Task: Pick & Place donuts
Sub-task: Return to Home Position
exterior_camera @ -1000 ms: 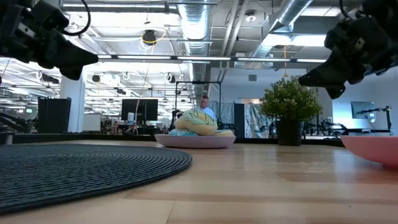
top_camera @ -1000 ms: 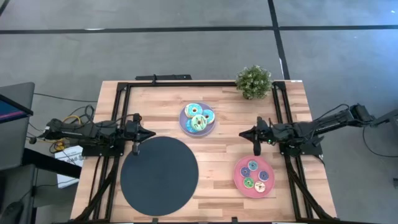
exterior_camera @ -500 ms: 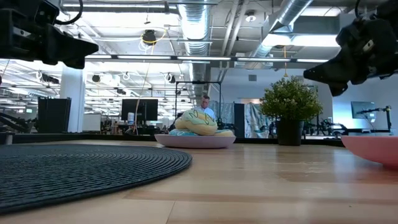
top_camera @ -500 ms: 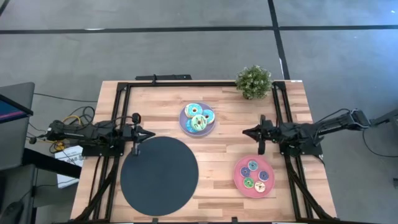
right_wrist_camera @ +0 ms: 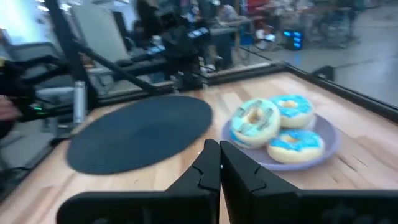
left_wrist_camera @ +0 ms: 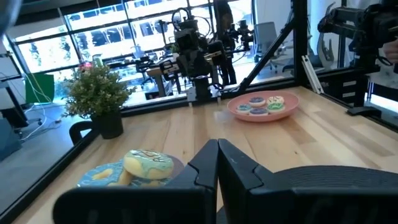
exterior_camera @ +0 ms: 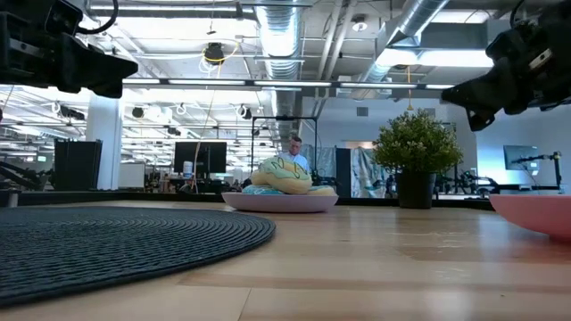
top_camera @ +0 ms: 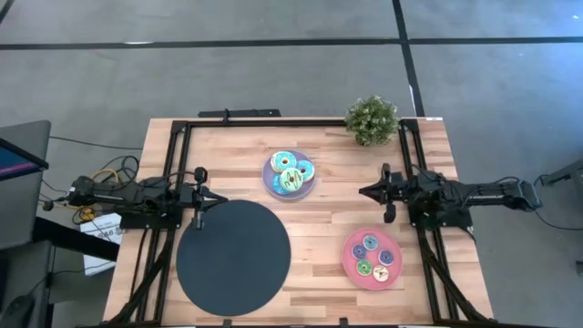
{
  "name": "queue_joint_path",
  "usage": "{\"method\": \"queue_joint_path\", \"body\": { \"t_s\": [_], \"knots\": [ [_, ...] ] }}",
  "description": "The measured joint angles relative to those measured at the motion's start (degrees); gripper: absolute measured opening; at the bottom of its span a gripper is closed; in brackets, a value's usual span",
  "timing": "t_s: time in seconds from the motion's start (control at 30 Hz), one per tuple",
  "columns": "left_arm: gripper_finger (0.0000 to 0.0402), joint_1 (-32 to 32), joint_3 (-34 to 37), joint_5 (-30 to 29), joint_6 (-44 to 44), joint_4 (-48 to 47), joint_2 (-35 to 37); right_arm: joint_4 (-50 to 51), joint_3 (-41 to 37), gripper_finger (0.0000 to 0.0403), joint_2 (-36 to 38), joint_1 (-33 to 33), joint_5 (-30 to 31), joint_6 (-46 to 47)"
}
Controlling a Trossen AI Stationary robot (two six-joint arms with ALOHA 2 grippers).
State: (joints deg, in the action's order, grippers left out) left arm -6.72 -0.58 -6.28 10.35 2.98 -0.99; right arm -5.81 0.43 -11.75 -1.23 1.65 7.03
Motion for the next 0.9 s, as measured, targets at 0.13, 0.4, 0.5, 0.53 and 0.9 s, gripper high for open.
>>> {"method": "queue_joint_path", "body": {
  "t_s": [0.13, 0.4, 0.5, 0.53, 0.9],
  "knots": [
    [0.0000, 0.0, 0.0, 0.0, 0.0, 0.0, 0.0, 2.6, 0.0, 0.0000, 4.2, -2.3, -2.9, -1.2],
    [0.0000, 0.0, 0.0, -0.1, 0.0, 0.0, 0.0, 3.3, 0.0, 0.0000, 5.9, -5.1, -0.2, -2.1],
    [0.0000, 0.0, 0.1, -0.1, 0.0, 0.0, 0.0, 3.3, 0.0, 0.0000, 5.9, -5.4, -0.2, -2.1],
    [0.0000, 0.0, 0.1, -0.1, 0.0, 0.0, 0.0, 3.3, 0.0, 0.0000, 5.9, -5.4, -0.2, -2.1],
    [0.0000, 0.0, 0.1, -0.1, 0.0, -0.1, 0.0, 3.3, 0.0, 0.0000, 5.8, -5.3, -0.2, -2.1]
  ]
}}
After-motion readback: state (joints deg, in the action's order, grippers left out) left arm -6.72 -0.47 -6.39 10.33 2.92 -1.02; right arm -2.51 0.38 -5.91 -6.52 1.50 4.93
